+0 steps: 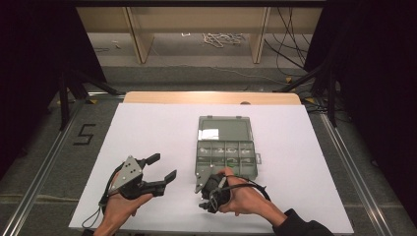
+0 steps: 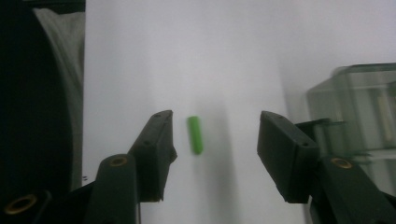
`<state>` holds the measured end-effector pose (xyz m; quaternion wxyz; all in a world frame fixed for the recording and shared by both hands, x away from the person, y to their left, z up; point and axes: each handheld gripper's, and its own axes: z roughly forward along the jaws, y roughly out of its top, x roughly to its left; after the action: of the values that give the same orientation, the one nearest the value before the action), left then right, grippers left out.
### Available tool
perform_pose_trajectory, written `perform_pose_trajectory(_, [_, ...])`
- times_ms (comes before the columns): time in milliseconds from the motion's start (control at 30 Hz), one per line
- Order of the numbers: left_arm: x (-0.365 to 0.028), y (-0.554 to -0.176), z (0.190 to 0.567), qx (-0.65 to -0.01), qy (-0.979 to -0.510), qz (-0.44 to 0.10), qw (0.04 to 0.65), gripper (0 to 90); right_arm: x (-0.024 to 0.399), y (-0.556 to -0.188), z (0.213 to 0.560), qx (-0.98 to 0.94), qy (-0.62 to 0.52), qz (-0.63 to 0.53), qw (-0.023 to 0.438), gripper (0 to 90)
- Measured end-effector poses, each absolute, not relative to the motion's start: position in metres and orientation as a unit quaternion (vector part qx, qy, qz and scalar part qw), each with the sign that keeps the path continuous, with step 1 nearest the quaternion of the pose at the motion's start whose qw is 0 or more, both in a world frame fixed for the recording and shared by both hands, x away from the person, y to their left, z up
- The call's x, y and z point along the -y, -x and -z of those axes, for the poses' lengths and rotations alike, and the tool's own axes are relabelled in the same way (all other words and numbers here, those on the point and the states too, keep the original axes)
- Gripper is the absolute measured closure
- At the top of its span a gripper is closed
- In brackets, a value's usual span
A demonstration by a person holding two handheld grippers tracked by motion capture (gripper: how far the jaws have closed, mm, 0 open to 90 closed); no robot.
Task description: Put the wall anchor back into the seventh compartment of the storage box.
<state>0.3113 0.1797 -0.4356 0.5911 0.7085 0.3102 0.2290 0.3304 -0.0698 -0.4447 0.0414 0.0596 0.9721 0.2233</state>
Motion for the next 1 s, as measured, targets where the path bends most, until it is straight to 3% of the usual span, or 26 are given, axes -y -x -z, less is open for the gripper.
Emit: perform_pose_trajectory(1000, [-0.18, -0.313, 0.437, -0.308, -0.711, -0.233, 0.587, 20.8, 0.058, -0.332, 0.463, -0.982, -0.075, -0.171, 0.015, 74.6])
